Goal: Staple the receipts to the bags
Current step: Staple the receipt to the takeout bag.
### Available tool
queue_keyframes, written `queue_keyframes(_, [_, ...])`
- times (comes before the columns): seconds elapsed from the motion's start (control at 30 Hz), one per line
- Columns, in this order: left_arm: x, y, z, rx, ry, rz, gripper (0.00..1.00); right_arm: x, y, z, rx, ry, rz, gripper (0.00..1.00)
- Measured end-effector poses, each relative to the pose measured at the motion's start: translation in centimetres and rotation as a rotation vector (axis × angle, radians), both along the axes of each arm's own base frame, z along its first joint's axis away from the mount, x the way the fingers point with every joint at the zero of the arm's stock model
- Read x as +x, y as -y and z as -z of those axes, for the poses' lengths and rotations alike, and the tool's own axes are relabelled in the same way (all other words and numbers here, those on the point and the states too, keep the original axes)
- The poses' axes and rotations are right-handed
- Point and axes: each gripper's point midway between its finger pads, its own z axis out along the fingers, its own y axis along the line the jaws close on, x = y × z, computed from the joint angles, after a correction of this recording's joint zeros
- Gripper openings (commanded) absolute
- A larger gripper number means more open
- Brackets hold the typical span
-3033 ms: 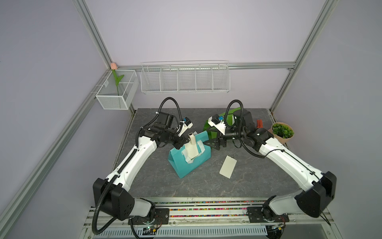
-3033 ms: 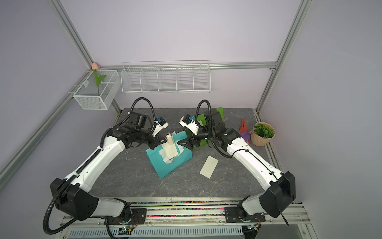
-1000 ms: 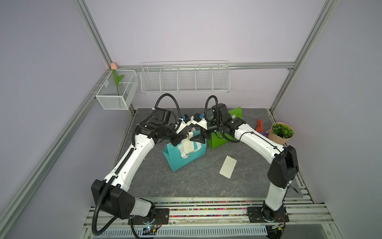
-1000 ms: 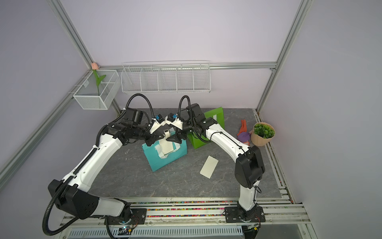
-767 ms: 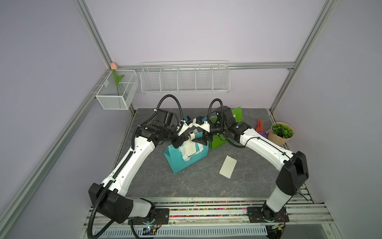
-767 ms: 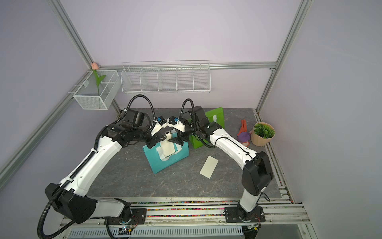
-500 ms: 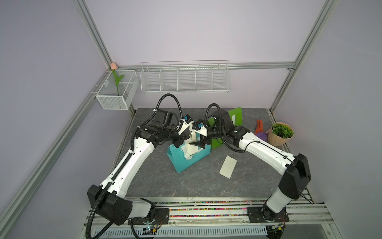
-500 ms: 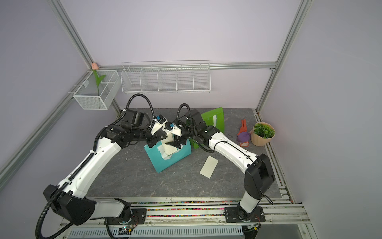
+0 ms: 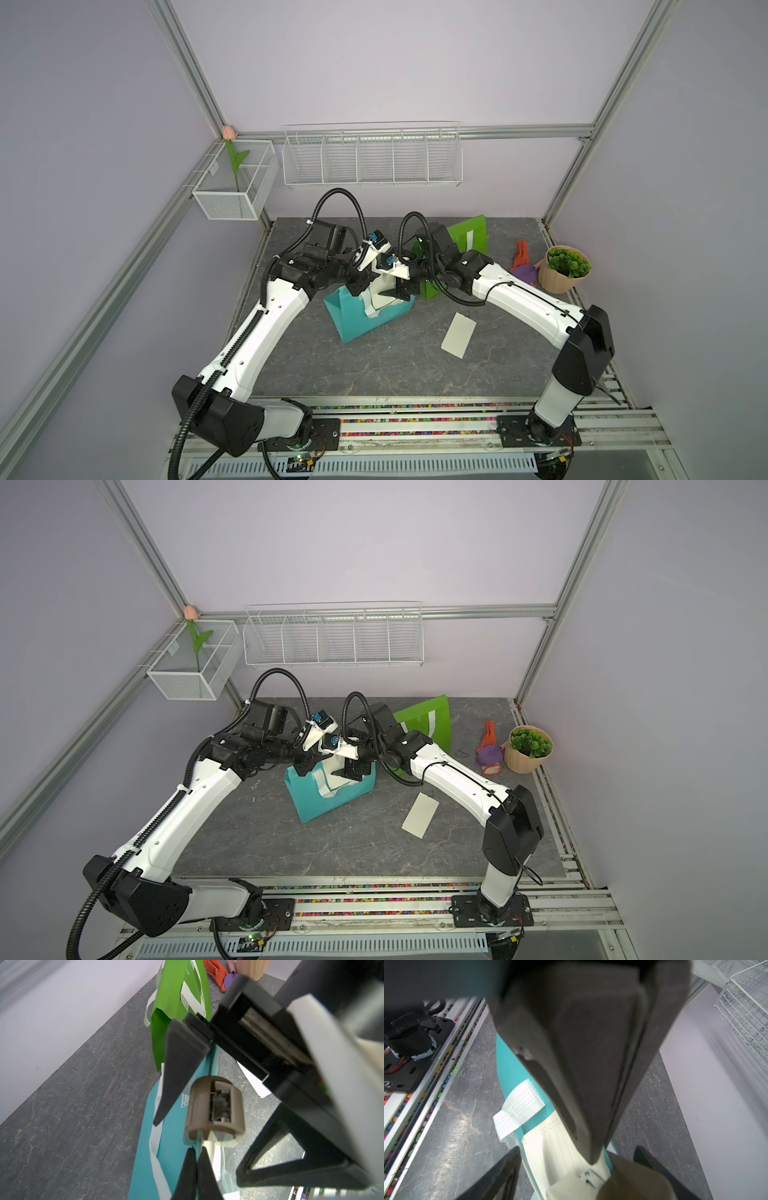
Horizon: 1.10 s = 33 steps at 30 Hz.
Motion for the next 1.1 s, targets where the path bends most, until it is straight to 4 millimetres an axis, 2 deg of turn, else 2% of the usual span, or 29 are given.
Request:
queue_keyframes(0.1, [0.0, -0.1, 0.2, 0.006, -0.001, -0.005, 0.00, 0.0, 0.2, 0.2, -0.015, 0.003, 0.004, 0.69])
queue_keyframes(0.27, [0.1, -0.2, 0.1, 0.007, 0.009, -0.010, 0.00, 0.0, 0.3, 0.1, -0.037, -0.006, 0.003, 0.66])
queue_keyframes(0.37, [0.3, -0.3, 0.1, 0.014, 0.015, -0.021, 0.00, 0.0, 0.3, 0.2, -0.044, -0.008, -0.001, 0.51])
queue_keyframes(0.7, [0.6, -0.8, 0.4, 0.029, 0.013, -0.061, 0.00, 0.2, 0.2, 0.4, -0.066, -0.015, -0.009, 0.44])
queue_keyframes(0.77, [0.6, -0.8, 0.5, 0.028, 0.010, -0.064, 0.00, 0.2, 0.1, 0.4, -0.066, -0.016, -0.009, 0.49])
queue_keyframes(0.83, [0.5, -0.8, 0.5, 0.028, 0.008, -0.066, 0.00, 0.1, 0.1, 0.5, -0.067, -0.021, -0.011, 0.43])
queue_keyframes(0.9, [0.5, -0.8, 0.6, 0.027, 0.005, -0.069, 0.00, 0.2, 0.1, 0.6, -0.067, -0.021, -0.011, 0.42])
queue_keyframes(0.93, [0.5, -0.8, 0.6, 0.025, 0.002, -0.072, 0.00, 0.2, 0.1, 0.6, -0.068, -0.022, -0.011, 0.37])
queue_keyframes(1.03, [0.4, -1.0, 0.8, 0.025, -0.010, -0.088, 0.00, 0.3, 0.0, 0.8, -0.069, -0.019, -0.017, 0.10])
queue_keyframes(1.1, [0.4, -1.1, 0.9, 0.028, -0.013, -0.098, 0.00, 0.3, -0.2, 0.9, -0.066, -0.020, -0.023, 0.07])
